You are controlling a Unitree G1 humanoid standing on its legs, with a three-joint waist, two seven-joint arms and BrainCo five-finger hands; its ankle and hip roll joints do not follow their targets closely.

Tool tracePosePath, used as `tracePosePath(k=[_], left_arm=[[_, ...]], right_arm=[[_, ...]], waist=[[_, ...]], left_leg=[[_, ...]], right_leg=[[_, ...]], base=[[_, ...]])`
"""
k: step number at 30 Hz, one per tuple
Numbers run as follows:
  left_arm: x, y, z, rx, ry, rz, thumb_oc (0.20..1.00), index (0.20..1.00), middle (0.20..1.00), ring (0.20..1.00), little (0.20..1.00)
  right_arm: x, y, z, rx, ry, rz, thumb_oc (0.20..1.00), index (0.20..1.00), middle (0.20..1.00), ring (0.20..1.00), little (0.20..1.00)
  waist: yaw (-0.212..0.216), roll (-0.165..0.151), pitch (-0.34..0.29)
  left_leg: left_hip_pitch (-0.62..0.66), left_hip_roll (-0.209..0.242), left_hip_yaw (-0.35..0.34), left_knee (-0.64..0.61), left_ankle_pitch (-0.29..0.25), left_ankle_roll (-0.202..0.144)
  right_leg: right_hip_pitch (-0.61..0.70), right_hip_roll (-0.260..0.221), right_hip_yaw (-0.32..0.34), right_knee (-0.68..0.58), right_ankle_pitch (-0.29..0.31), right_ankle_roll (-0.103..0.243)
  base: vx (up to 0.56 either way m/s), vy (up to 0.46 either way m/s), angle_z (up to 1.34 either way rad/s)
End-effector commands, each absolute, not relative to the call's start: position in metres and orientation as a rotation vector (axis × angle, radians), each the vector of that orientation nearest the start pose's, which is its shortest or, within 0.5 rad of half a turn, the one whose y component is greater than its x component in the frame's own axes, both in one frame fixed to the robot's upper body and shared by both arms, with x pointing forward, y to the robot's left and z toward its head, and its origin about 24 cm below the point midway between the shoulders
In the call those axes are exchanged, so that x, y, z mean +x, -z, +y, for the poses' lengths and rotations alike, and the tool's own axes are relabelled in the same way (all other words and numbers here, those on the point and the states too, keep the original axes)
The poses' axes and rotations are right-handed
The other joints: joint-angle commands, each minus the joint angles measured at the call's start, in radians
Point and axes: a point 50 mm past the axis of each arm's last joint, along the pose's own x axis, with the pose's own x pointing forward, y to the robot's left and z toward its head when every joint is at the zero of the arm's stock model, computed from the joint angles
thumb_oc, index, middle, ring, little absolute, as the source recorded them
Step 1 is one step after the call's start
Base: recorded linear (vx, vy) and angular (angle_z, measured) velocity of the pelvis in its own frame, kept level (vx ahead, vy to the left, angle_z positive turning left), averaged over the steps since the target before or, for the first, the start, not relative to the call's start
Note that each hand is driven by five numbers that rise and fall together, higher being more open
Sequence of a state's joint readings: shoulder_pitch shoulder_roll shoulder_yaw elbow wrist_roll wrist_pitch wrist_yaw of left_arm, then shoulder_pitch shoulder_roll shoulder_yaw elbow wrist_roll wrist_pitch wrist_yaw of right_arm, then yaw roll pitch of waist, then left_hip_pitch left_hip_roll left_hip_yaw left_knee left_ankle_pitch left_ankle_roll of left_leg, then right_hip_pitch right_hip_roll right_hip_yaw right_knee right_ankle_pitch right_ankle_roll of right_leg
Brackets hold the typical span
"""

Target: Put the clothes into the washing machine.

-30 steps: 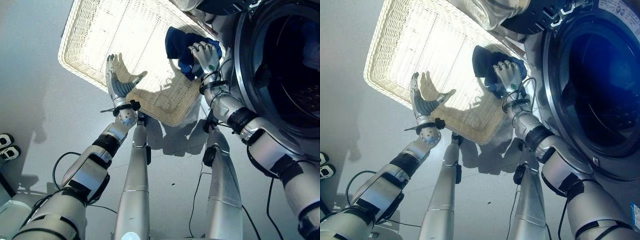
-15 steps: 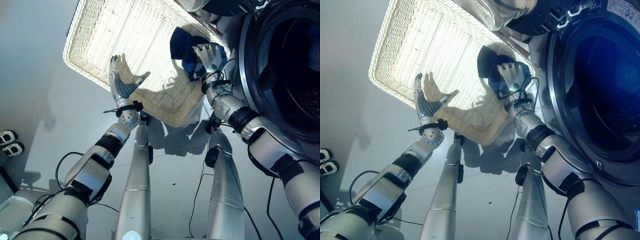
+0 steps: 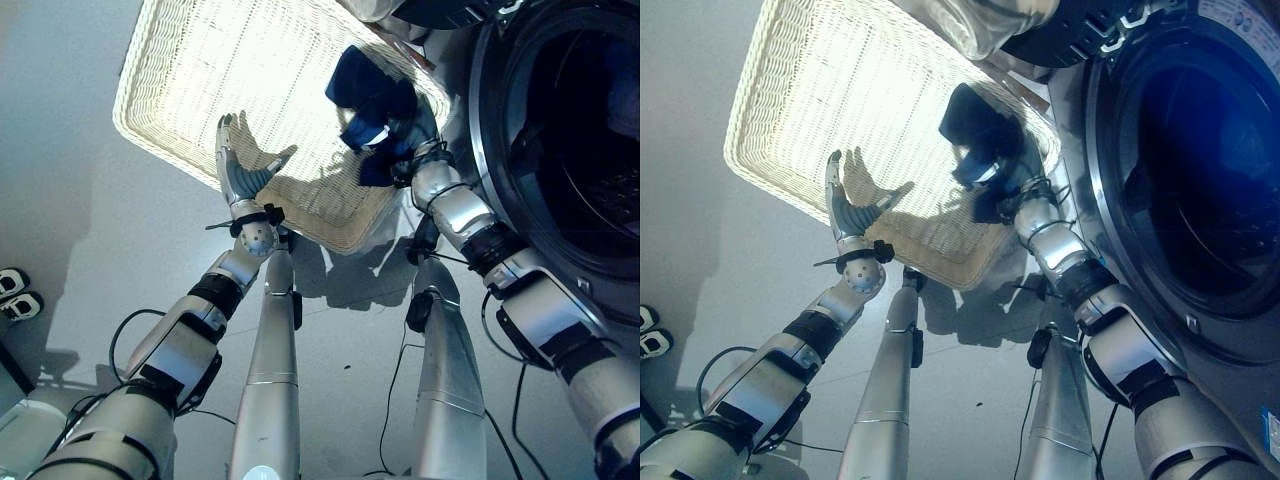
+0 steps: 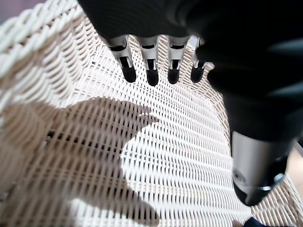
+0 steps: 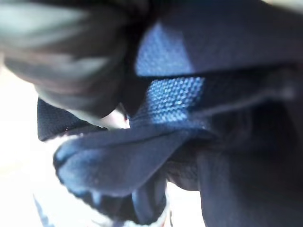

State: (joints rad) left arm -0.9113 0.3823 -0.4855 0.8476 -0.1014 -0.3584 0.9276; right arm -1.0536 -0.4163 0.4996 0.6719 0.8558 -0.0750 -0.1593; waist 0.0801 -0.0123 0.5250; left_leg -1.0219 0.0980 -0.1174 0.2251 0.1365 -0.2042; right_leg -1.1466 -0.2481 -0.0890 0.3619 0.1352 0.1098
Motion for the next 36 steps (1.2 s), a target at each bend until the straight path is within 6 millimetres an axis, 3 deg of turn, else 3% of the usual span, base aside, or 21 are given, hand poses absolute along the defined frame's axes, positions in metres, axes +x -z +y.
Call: tracePosePath(k=[1,7,10,13,17,18,25,29,31,32,33,36], left_arm=[[0.378,-0.181,0.175,0.293,-0.606,-0.58,1.0,1.0,1.0,1.0,1.0],[0.374,-0.175,0.184,0.292,-0.642,-0.575,1.0,1.0,1.0,1.0,1.0],[0.374,-0.175,0.188,0.294,-0.646,-0.578,1.0,1.0,1.0,1.0,1.0],[0.373,-0.176,0.197,0.291,-0.661,-0.578,1.0,1.0,1.0,1.0,1.0],[0.371,-0.176,0.204,0.295,-0.671,-0.583,1.0,1.0,1.0,1.0,1.0],[0.371,-0.175,0.209,0.296,-0.676,-0.583,1.0,1.0,1.0,1.0,1.0],[0.371,-0.18,0.223,0.304,-0.687,-0.59,1.0,1.0,1.0,1.0,1.0],[0.372,-0.182,0.233,0.301,-0.701,-0.585,1.0,1.0,1.0,1.0,1.0],[0.372,-0.181,0.234,0.297,-0.702,-0.581,1.0,1.0,1.0,1.0,1.0],[0.372,-0.181,0.234,0.296,-0.702,-0.581,1.0,1.0,1.0,1.0,1.0],[0.373,-0.18,0.232,0.294,-0.698,-0.586,1.0,1.0,1.0,1.0,1.0],[0.373,-0.182,0.23,0.287,-0.699,-0.592,1.0,1.0,1.0,1.0,1.0]], right_arm=[[0.385,-0.181,-0.095,0.506,-0.47,-0.139,0.2,0.2,0.2,0.2,0.2],[0.379,-0.203,-0.129,0.829,-0.571,-0.327,0.2,0.2,0.2,0.2,0.2],[0.378,-0.21,-0.137,0.859,-0.592,-0.389,0.2,0.2,0.2,0.2,0.2],[0.373,-0.233,-0.154,0.933,-0.65,-0.532,0.2,0.2,0.2,0.2,0.2],[0.369,-0.242,-0.171,0.972,-0.652,-0.631,0.2,0.2,0.2,0.2,0.2],[0.369,-0.245,-0.184,1.006,-0.612,-0.68,0.2,0.2,0.2,0.2,0.2],[0.37,-0.243,-0.227,1.081,-0.45,-0.779,0.2,0.2,0.2,0.2,0.2],[0.374,-0.235,-0.263,1.129,-0.189,-0.766,0.2,0.2,0.2,0.2,0.2],[0.376,-0.224,-0.287,1.143,0.041,-0.71,0.2,0.2,0.2,0.2,0.2],[0.376,-0.223,-0.289,1.143,0.064,-0.705,0.2,0.2,0.2,0.2,0.2],[0.375,-0.221,-0.305,1.098,0.22,-0.672,0.2,0.2,0.2,0.2,0.2],[0.371,-0.231,-0.319,1.076,0.344,-0.691,0.2,0.2,0.2,0.2,0.2]], waist=[[-0.03,0.046,-0.005],[-0.05,0.033,-0.005],[-0.053,0.031,-0.005],[-0.061,0.025,-0.005],[-0.067,0.019,-0.005],[-0.07,0.017,-0.005],[-0.078,0.012,-0.005],[-0.083,0.011,-0.005],[-0.083,0.015,-0.005],[-0.083,0.015,-0.005],[-0.081,0.02,-0.005],[-0.079,0.024,-0.005]], left_leg=[[-0.022,-0.028,0.025,0.005,0.038,0.075],[-0.015,-0.02,0.03,-0.007,0.035,0.067],[-0.015,-0.017,0.03,-0.009,0.034,0.065],[-0.013,-0.015,0.031,-0.016,0.029,0.062],[-0.01,-0.013,0.033,-0.019,0.025,0.06],[-0.005,-0.01,0.035,-0.02,0.023,0.059],[0.003,-0.004,0.043,-0.032,0.017,0.055],[0.0,0.0,0.043,-0.025,0.012,0.049],[0.004,0.001,0.046,-0.027,0.007,0.049],[0.004,0.001,0.046,-0.026,0.007,0.049],[-0.001,-0.002,0.044,-0.026,0.006,0.051],[-0.018,-0.001,0.041,-0.016,0.009,0.049]], right_leg=[[0.001,0.04,-0.012,-0.021,0.071,0.057],[0.007,0.045,-0.004,-0.034,0.076,0.066],[0.007,0.046,-0.003,-0.036,0.076,0.069],[0.013,0.049,-0.003,-0.05,0.075,0.075],[0.019,0.051,-0.004,-0.058,0.073,0.078],[0.026,0.051,-0.004,-0.06,0.071,0.08],[0.036,0.05,-0.006,-0.073,0.074,0.087],[0.036,0.052,-0.003,-0.077,0.076,0.089],[0.039,0.053,-0.001,-0.081,0.077,0.09],[0.039,0.054,-0.001,-0.082,0.077,0.09],[0.035,0.056,0.002,-0.084,0.078,0.088],[0.022,0.056,0.003,-0.085,0.087,0.086]], base=[[0.0,0.0,0.0],[-0.01,0.01,-0.03],[-0.01,-0.008,-0.06],[-0.01,0.003,-0.07],[-0.01,0.0,-0.05],[0.0,0.0,0.0],[0.0,0.0,0.0],[0.0,0.004,-0.03],[0.01,0.01,-0.04],[0.0,0.0,0.0],[0.0,0.0,0.0],[0.0,0.008,-0.03]])
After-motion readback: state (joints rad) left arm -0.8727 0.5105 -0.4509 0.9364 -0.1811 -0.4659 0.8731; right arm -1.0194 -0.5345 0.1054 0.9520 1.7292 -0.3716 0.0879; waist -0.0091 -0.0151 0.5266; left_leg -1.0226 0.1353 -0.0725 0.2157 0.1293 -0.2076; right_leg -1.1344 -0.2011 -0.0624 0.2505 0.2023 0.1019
